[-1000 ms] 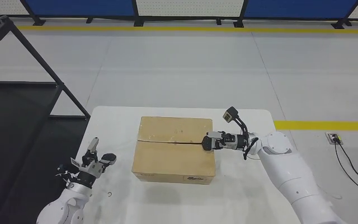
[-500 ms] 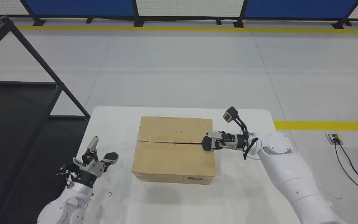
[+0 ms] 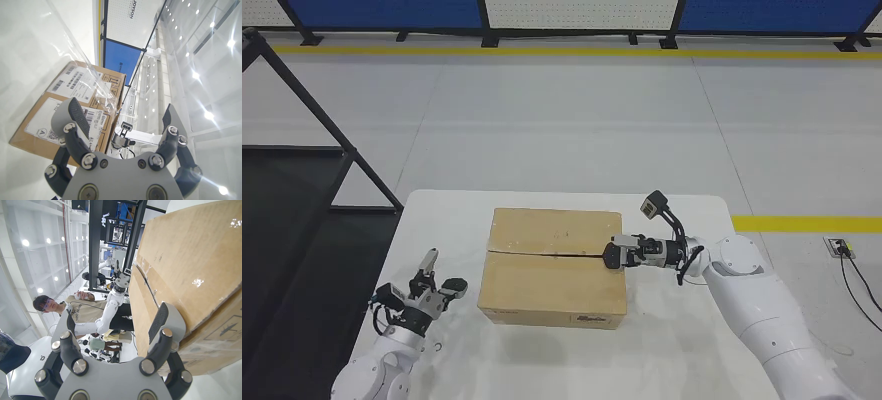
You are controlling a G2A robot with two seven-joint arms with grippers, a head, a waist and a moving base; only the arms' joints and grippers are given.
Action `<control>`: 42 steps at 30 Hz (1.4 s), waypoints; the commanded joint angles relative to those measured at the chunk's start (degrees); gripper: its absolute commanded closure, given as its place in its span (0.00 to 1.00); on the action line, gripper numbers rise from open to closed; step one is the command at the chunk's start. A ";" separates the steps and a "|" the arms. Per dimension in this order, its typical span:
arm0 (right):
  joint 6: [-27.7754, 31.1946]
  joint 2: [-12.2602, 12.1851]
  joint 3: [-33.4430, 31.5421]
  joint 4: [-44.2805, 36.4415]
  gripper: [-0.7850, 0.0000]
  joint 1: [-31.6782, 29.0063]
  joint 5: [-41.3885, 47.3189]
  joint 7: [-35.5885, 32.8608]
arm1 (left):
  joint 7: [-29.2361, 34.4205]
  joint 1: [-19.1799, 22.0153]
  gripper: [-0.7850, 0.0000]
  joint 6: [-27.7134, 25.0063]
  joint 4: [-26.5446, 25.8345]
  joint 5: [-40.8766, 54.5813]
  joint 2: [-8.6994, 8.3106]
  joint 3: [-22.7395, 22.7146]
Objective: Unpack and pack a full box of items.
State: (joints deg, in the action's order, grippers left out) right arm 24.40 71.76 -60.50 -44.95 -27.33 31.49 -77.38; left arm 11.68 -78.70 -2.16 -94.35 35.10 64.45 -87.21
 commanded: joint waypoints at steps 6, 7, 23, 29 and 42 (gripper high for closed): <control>0.00 0.00 0.00 0.00 0.00 0.00 0.00 0.00 | -2.25 3.55 0.00 -0.32 4.14 0.68 0.88 2.89; 0.00 0.00 0.00 0.00 0.00 0.00 0.00 0.00 | -2.43 4.09 0.00 -0.29 4.65 0.92 0.99 3.12; 0.00 0.00 0.00 0.00 0.00 0.00 0.00 0.00 | -8.07 11.15 0.00 -3.32 11.21 4.25 3.13 6.92; 0.00 0.00 0.00 0.00 0.00 0.00 0.00 0.00 | -8.34 13.75 0.00 -4.30 14.22 6.44 3.90 7.67; 0.00 0.00 0.00 0.00 0.00 0.00 0.00 0.00 | -8.98 15.25 0.00 -11.16 17.80 7.50 5.12 7.40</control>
State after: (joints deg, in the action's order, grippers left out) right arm 24.40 71.76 -60.50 -44.95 -27.33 31.49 -77.38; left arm 2.69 -63.35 -12.55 -76.62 42.45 69.50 -79.66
